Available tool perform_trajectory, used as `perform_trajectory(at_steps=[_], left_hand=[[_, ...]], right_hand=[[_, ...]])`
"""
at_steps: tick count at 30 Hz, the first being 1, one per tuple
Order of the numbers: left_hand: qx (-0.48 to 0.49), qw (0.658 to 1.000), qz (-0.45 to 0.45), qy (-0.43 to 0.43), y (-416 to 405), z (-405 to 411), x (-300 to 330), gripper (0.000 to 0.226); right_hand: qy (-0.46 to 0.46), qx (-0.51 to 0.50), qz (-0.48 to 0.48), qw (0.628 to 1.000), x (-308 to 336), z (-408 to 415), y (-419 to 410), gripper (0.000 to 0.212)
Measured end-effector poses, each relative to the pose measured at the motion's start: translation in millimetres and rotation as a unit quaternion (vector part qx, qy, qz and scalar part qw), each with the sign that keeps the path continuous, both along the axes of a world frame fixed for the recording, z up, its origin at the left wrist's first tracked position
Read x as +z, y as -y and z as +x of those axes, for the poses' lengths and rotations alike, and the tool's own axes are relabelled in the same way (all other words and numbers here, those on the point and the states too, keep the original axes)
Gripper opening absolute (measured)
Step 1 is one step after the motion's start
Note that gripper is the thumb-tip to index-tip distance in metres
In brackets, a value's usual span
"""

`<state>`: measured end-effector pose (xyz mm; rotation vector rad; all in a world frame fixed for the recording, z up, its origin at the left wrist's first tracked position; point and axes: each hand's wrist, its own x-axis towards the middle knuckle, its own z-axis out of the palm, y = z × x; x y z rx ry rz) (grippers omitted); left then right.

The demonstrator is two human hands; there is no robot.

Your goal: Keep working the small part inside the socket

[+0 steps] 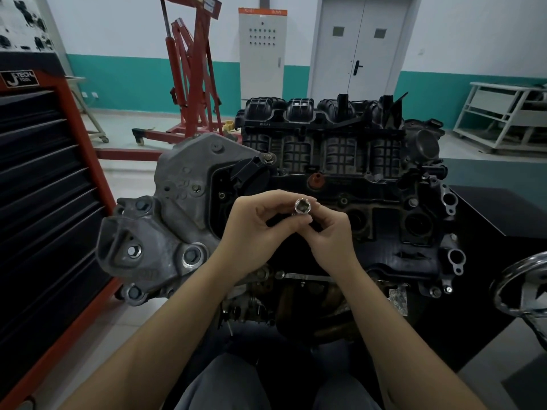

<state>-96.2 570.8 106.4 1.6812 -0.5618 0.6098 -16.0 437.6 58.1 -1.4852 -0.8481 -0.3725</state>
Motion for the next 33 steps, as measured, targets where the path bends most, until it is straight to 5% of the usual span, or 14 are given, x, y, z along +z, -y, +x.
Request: perform_trajectory(at_steps=[7,13,18,24,33], left_hand=[[0.068,0.997,0.038,0.019,0.8,-1.0,1.4,0.018],[-0.023,0.999,0.038,-0.028,-0.6,-2.3,2.2,0.025],[0.064,0.997,0.033,0.006,1.9,-0.8,1.2,0.019],[-0.021,0.999,0.016,-0.029,-0.2,-2.0,0.3,0.022],[0.037,0.999,0.023,-0.010,1.8,-1.7,1.2,0.019]], right_hand=[[0.006,-0.001,-0.002,1.000,-0.9,1.3,-0.5,0.018],[-0.002,0.004,0.003,1.000,-0.6,0.1,-1.4,0.021],[-0.005,0.003,0.008,1.000,-2.2,1.1,-1.8,0.015],[0.014,-0.012,-0.001,1.000,-3.9,3.2,-1.2,0.022],[0.021,0.014,-0.001,1.000,-2.5,3.0,-0.9,0.018]])
